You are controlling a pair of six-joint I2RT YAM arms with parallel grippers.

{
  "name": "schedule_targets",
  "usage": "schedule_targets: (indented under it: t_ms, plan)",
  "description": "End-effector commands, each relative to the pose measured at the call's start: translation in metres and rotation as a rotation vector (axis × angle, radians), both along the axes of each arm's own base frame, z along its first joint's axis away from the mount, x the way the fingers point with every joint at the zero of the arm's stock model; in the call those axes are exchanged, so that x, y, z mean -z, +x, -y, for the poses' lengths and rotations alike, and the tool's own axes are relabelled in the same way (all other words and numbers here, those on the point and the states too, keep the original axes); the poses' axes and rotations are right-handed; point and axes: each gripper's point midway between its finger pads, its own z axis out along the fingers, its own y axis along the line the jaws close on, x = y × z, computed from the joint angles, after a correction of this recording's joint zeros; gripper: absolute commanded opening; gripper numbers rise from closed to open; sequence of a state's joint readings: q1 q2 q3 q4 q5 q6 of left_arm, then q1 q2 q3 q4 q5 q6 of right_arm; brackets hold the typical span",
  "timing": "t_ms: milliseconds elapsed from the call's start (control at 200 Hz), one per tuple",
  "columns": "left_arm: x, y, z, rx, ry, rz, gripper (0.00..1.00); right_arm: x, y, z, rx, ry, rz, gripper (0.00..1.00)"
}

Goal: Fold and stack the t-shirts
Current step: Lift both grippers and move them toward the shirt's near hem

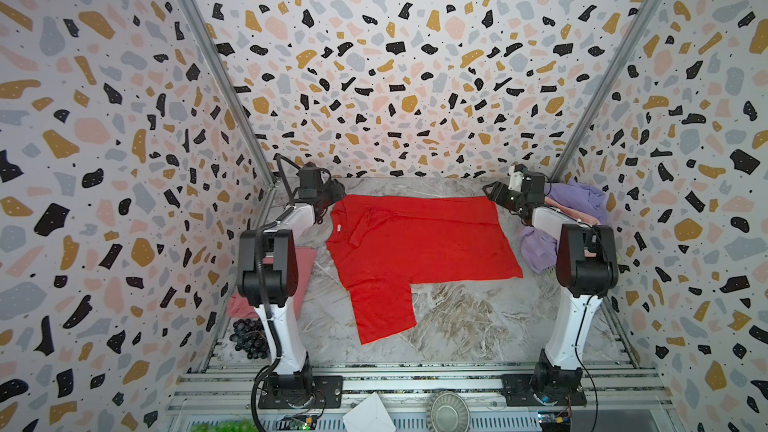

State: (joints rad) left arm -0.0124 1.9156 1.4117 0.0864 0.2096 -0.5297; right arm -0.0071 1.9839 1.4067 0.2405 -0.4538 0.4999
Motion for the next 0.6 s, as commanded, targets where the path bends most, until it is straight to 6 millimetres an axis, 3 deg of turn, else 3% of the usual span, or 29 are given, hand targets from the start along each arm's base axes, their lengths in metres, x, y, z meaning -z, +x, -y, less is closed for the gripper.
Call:
schedule_targets:
  t_ms: [0,240,285,451,526,591]
  plan:
    - [-0.046,-0.021,0.008,0.058,0.01,0.128,0.61,-0.053,-0.024,-0.006,-0.024,-0.017,0.123,0.68]
    - [-0.076,-0.09,0.012,0.091,0.025,0.175,0.68,-0.054,-0.091,-0.009,0.001,0.005,0.079,0.72]
    - [-0.077,-0.102,0.013,0.091,0.028,0.175,0.76,-0.055,-0.105,-0.01,0.006,0.005,0.081,0.73]
    - [-0.05,-0.136,0.02,0.08,-0.044,0.117,0.82,-0.039,-0.157,-0.009,0.071,-0.042,0.027,0.75]
    - [-0.033,-0.146,0.032,0.107,-0.089,0.082,1.0,-0.031,-0.182,-0.006,0.1,-0.065,0.005,0.78]
    - [-0.019,-0.153,0.041,0.132,-0.093,0.036,1.0,-0.027,-0.203,-0.003,0.12,-0.083,0.002,0.82]
